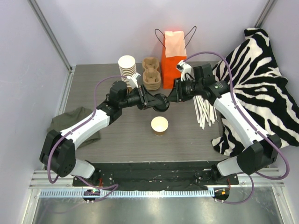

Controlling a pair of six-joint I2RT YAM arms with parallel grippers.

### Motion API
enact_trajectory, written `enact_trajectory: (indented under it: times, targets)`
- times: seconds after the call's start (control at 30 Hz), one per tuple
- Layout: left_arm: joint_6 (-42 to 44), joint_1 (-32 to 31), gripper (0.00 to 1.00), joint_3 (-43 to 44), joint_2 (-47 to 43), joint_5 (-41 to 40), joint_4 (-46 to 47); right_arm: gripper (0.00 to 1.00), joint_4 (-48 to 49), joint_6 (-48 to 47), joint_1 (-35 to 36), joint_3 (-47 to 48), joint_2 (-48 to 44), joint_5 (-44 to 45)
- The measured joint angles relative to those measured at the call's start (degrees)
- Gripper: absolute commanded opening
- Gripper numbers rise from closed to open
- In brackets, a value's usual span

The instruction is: Pack the takeout coffee

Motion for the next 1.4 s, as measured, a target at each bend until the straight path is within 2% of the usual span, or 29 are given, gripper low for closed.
enact_trajectory:
  times: [0.4,0.57,0.6,0.63,0.7,0.73,0.83,0.9,0.93,1.07,1.23,1.4]
  targets:
    - [0.0,0.0,0.02,-0.5,0.1,0.2,0.4,0.24,0.0,-1.1,1.5,0.8,0.9,1.6]
    - [0.0,0.0,0.03,-0.7,0.1,0.2,0.6,0.03,-0.1,-1.7,2.1,0.9,0.9,2.2]
    - [0.0,0.0,0.06,-0.8,0.1,0.2,0.6,0.01,-0.1,-1.8,2.1,0.9,0.9,2.3]
    - [0.0,0.0,0.21,-0.9,0.1,0.2,0.6,0.01,-0.1,-2.0,2.1,0.9,1.0,2.3]
    - [0.0,0.0,0.46,-0.9,0.1,0.2,0.5,0.01,-0.2,-2.1,2.1,0.9,1.1,2.5]
    - [0.1,0.0,0.74,-0.9,0.1,0.2,0.5,0.01,-0.2,-2.1,2.2,0.9,1.1,2.6]
    - [0.9,0.5,0.90,-0.9,-0.1,0.8,-0.3,0.01,-0.3,-2.8,2.3,0.9,1.1,4.1]
    - [2.6,1.4,0.93,-1.0,-0.9,1.5,-3.1,0.01,-0.7,-3.6,2.3,0.9,1.1,5.3]
    - [3.6,2.1,0.99,-1.0,-1.5,1.9,-4.4,0.01,-0.9,-4.0,2.3,0.9,1.1,5.7]
    - [8.9,7.8,1.00,-1.1,-5.7,4.8,-13.0,0.01,-2.5,-6.1,2.2,0.9,1.1,7.4]
    - [20.7,15.7,1.00,-0.2,-12.7,6.8,-27.3,0.01,-6.4,-10.3,2.8,1.0,1.1,8.5]
    - [30.5,23.2,1.00,4.0,-15.2,6.7,-38.9,0.01,-10.8,-14.9,7.7,2.7,2.9,11.7]
